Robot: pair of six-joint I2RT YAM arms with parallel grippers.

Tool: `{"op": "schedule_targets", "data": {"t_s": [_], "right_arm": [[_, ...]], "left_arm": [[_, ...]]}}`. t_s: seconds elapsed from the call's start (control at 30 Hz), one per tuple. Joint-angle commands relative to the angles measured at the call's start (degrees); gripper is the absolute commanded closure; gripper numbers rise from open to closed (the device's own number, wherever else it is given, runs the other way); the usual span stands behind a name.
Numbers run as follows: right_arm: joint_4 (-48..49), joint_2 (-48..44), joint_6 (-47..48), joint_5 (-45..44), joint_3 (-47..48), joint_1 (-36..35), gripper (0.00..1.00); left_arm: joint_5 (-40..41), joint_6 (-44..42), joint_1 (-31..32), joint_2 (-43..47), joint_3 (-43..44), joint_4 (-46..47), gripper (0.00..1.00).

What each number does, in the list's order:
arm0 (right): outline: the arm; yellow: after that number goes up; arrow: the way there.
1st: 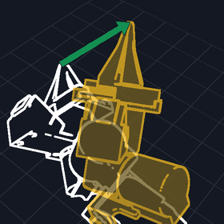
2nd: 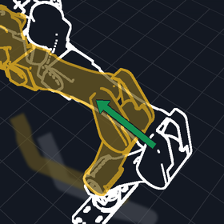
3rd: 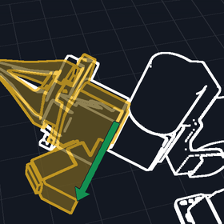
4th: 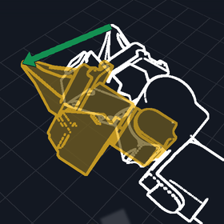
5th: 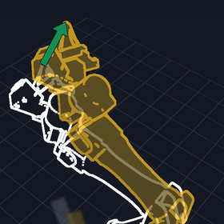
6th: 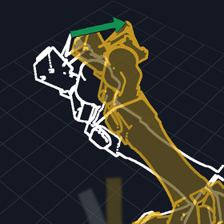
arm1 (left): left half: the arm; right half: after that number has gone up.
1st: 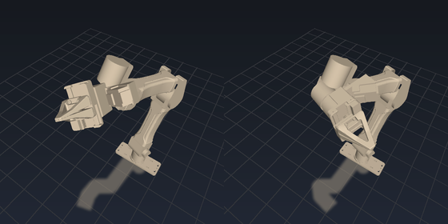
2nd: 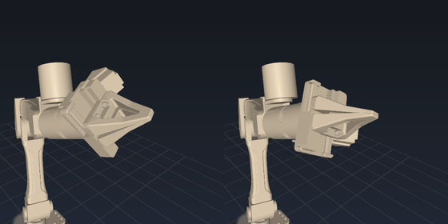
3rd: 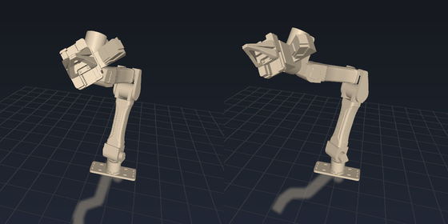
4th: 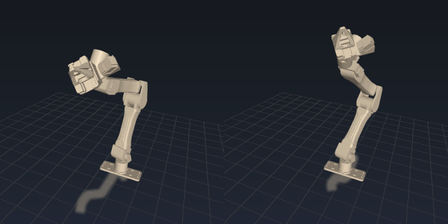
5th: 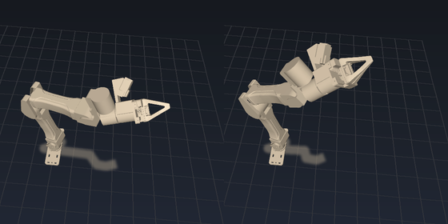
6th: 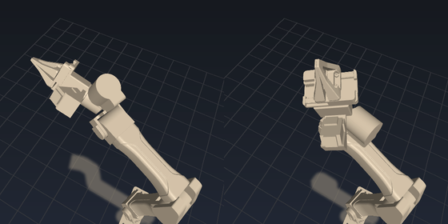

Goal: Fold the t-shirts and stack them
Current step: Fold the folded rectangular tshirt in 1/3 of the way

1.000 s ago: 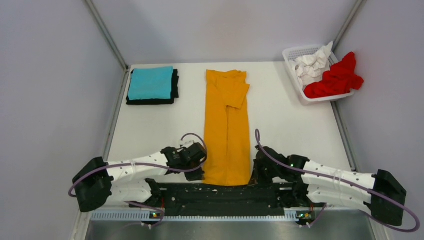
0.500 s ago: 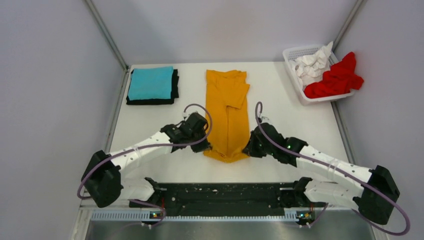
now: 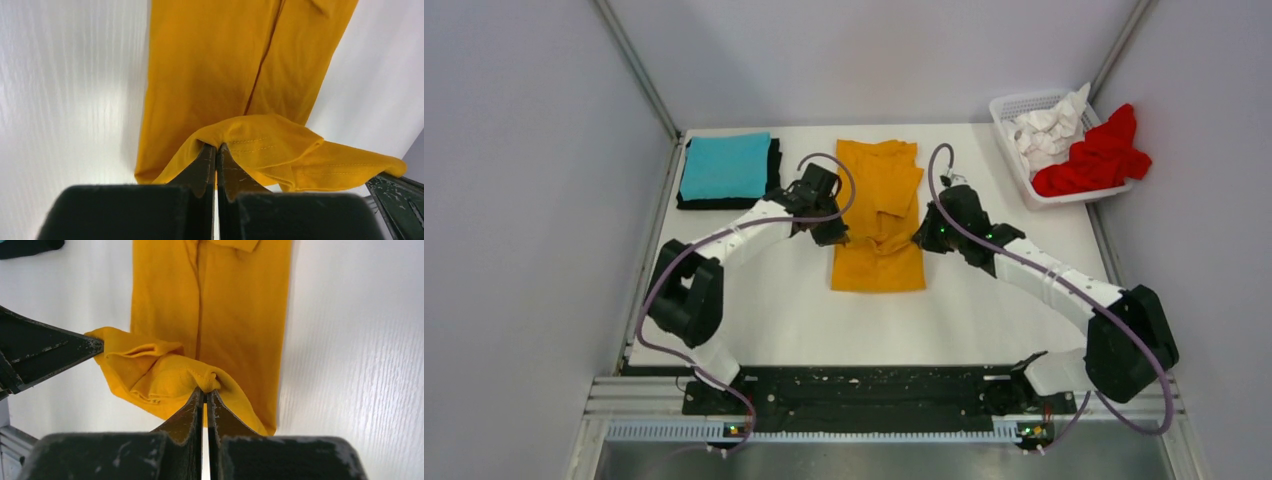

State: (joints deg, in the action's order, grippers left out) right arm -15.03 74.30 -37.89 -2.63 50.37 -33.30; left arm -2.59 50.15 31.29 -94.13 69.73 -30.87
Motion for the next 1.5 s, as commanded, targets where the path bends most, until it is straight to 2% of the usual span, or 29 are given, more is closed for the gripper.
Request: {"op": "schedule_targets", "data": {"t_s": [0.0,0.4,0.93,0.97,1.0,1.07,1.1,1.13,1.17,1.2,1.33,1.4,1.47], "right_arm": [[4.88,5.47,4.58,4.31,5.19,3.54,1.0],[7.03,16.66,6.53,7.07,11.31,7.29,1.0],[8.12,23.29,6.37,6.12,14.4,10.38,1.0],[8.23,23.91,6.27,6.4,14.62,10.58,1.0],[8.44,24.39,6.3,6.62,14.96,10.66,1.0],[8.36,25.39,6.38,6.92,15.87,10.91,0.92],[7.81,25.73,6.3,6.77,16.48,10.97,0.86],[7.24,25.93,6.29,6.29,17.14,10.95,0.76],[6.79,25.83,6.33,5.71,17.57,10.99,0.58],[6.48,25.47,6.26,5.17,17.91,11.03,0.45],[5.38,22.77,5.91,3.95,17.3,11.02,0.03],[4.98,20.7,5.99,4.29,15.95,11.01,0.01],[4.78,17.91,5.97,4.94,13.39,11.06,0.01]], "left_arm": [[-3.36,-3.71,-1.98,-6.19,8.08,-0.65,1.0],[-4.11,-6.39,-7.02,-12.12,13.15,-1.35,1.0],[-6.36,-6.92,-8.43,-21.1,19.67,-1.95,1.0],[-6.36,-6.98,-8.5,-21.46,20.17,-2.28,0.99],[-6.12,-6.99,-8.64,-21.67,20.64,-2.67,0.94],[-5.8,-6.94,-8.75,-21.68,21.22,-3.05,0.75],[-5.83,-6.8,-8.83,-21.42,21.27,-3.05,0.62],[-5.85,-6.72,-8.98,-21.04,21.16,-2.81,0.49],[-5.66,-6.72,-9.04,-20.54,21.19,-2.65,0.38],[-5.24,-6.73,-9.06,-19.84,21.31,-2.54,0.27],[-3.47,-7.08,-9.08,-16.4,20.79,-3.1,0.09],[-2.34,-7.19,-9.1,-14.46,19.47,-3.56,0.02],[-1.49,-7.15,-9.1,-12.21,16.56,-3.75,0.01]]}}
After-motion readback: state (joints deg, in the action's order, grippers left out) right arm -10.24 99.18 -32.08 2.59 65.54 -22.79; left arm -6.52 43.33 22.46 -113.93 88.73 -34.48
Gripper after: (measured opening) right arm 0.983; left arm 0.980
